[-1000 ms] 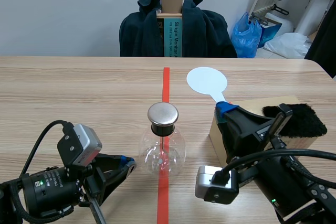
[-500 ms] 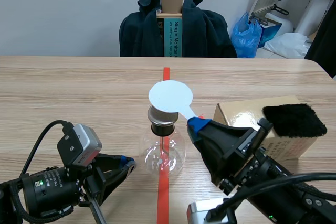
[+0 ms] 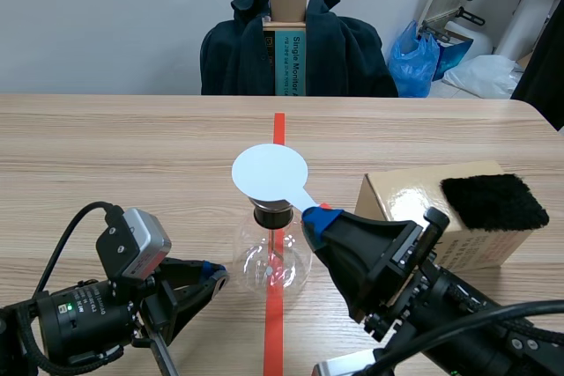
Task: Do the electroscope experiment.
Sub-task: 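Move the plate toward and away from the electroscope, then put the plate down on the right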
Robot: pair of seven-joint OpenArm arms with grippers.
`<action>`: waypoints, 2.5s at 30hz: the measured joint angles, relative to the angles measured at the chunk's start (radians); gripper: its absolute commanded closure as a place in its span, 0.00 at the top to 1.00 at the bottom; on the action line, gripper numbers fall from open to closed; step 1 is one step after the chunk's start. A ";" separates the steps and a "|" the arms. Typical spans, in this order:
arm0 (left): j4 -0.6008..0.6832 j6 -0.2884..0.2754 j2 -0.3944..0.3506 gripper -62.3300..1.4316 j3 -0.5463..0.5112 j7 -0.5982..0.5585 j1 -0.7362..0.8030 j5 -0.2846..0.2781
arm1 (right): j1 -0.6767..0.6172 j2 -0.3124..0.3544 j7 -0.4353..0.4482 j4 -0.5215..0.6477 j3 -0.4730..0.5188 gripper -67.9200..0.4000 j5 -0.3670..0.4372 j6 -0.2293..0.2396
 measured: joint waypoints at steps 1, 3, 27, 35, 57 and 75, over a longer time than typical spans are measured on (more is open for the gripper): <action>0.000 0.000 0.000 0.07 0.000 0.000 0.000 0.000 | 0.000 0.000 0.000 0.000 0.000 0.02 0.000 0.000; 0.000 0.000 0.000 0.07 0.000 0.000 0.000 0.000 | 0.000 0.000 0.000 0.000 0.000 0.02 0.000 0.000; 0.000 0.000 0.000 0.07 0.000 0.000 0.000 0.000 | 0.000 0.000 -0.278 0.000 0.000 0.02 0.000 0.000; 0.000 0.000 0.000 0.07 0.000 0.000 0.000 0.000 | 0.000 0.000 -0.286 0.002 0.055 0.02 0.000 0.000; 0.000 0.000 0.000 0.07 0.000 0.000 0.000 0.000 | -0.236 0.134 -0.399 0.409 0.187 0.02 0.053 0.001; 0.308 0.023 -0.112 0.13 -0.129 0.002 0.253 -0.001 | -0.285 0.068 -0.393 0.116 0.197 0.02 0.053 0.003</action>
